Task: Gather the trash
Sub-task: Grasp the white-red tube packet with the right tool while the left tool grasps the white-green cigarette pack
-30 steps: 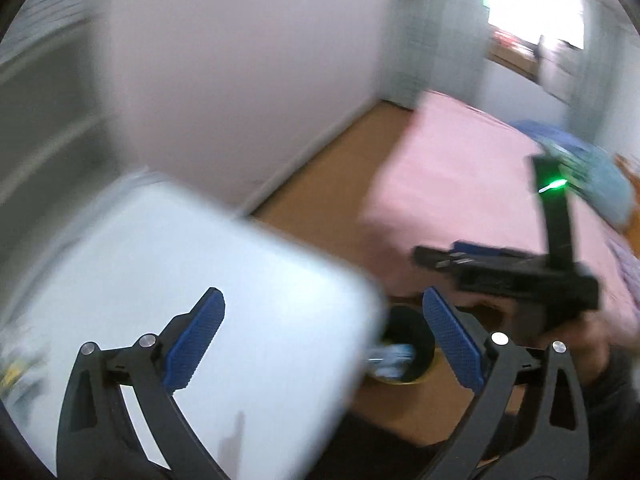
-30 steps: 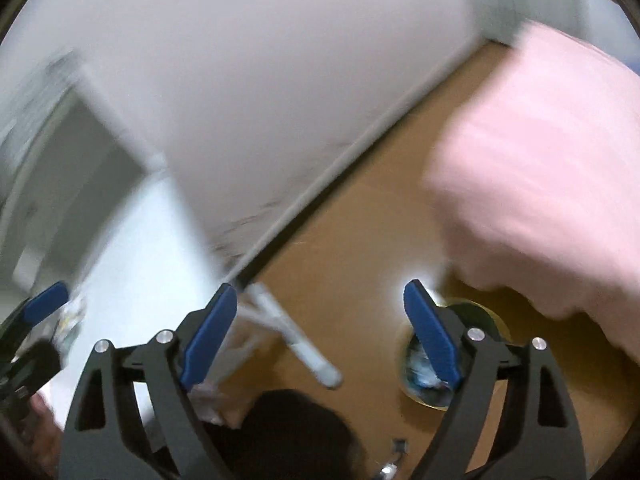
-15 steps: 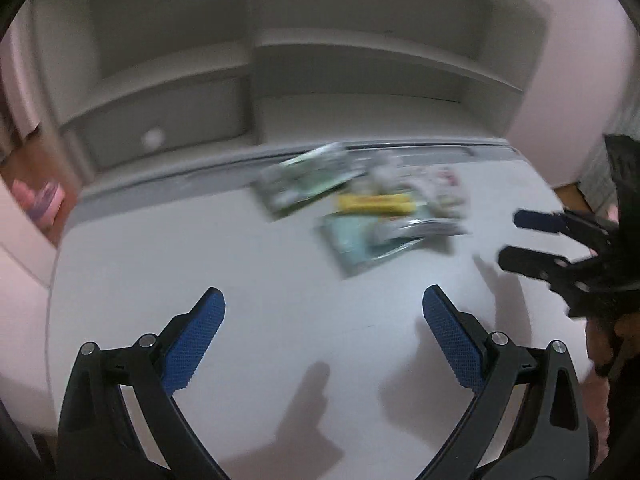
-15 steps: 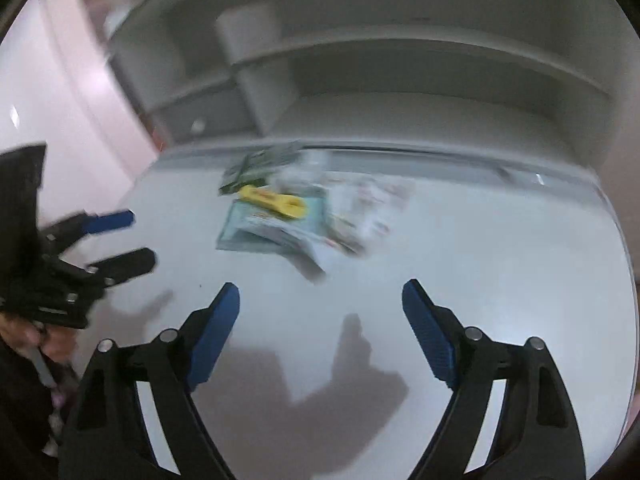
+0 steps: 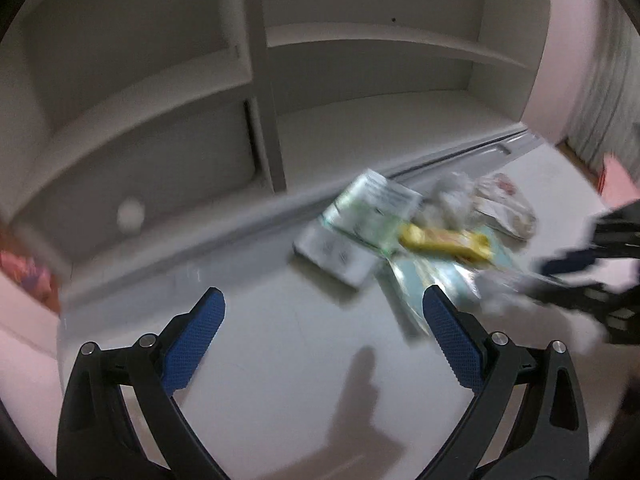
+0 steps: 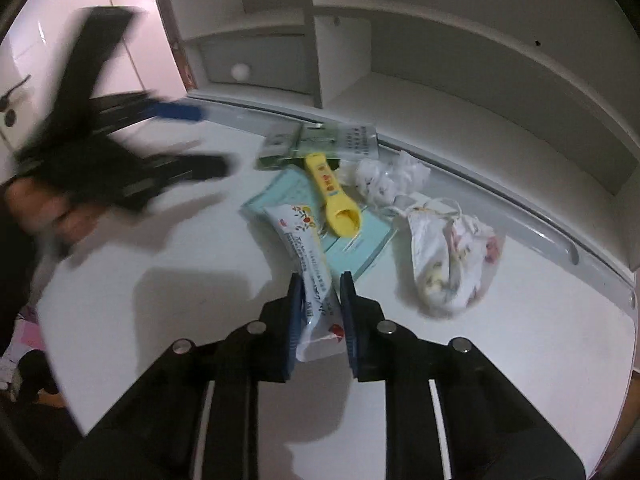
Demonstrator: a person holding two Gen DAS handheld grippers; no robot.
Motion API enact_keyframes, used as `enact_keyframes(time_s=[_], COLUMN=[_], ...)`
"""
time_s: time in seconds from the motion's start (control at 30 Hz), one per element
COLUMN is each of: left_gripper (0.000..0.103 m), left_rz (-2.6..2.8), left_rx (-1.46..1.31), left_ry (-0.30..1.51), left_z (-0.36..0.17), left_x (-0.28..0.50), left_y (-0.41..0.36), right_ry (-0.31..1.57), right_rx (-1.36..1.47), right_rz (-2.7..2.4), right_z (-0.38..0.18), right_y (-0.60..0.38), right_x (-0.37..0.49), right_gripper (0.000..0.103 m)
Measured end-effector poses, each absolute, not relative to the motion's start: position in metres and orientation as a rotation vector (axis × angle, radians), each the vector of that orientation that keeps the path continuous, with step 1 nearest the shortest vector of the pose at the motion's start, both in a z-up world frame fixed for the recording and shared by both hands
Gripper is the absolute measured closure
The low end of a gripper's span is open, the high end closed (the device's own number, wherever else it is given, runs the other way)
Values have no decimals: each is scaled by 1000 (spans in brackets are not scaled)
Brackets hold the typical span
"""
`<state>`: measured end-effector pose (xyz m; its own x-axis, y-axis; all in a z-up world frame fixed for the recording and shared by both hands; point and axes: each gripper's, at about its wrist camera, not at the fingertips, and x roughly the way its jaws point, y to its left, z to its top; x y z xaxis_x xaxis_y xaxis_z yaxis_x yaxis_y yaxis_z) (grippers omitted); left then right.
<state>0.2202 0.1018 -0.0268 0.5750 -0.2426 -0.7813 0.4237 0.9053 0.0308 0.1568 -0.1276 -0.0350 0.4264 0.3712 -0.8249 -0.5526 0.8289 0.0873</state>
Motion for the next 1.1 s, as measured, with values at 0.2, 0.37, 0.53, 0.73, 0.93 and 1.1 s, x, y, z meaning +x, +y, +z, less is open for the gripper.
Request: enact_keyframes(time_s=[0.2,0.37,0.53,0.73,0.93,1.1], left_gripper=[7,7,7,9,41,47], left_rz=[-458,-567,-622,-750,-773,-716], left_rx=[320,290,275,265,334,315], left_ry=[894,901,908,943,952,923], left_z=[-45,-46,-50,-58,-63,-54], left_x=[256,266,277,280,278,269], left_y=[88,78,66,53,45,46], right_ry=[987,1000,1003,996,985,964], right_rx=[-71,31,85,121,142,147], right_rz=[560,521,480,484,483,468], right_z=[-22,-19,-17,-12,-10,-8], right_y=[-176,-210,-224,-230,-233,-239], right_x=[117,99,91,79,69,63], right_gripper=[83,83,83,83,83,83])
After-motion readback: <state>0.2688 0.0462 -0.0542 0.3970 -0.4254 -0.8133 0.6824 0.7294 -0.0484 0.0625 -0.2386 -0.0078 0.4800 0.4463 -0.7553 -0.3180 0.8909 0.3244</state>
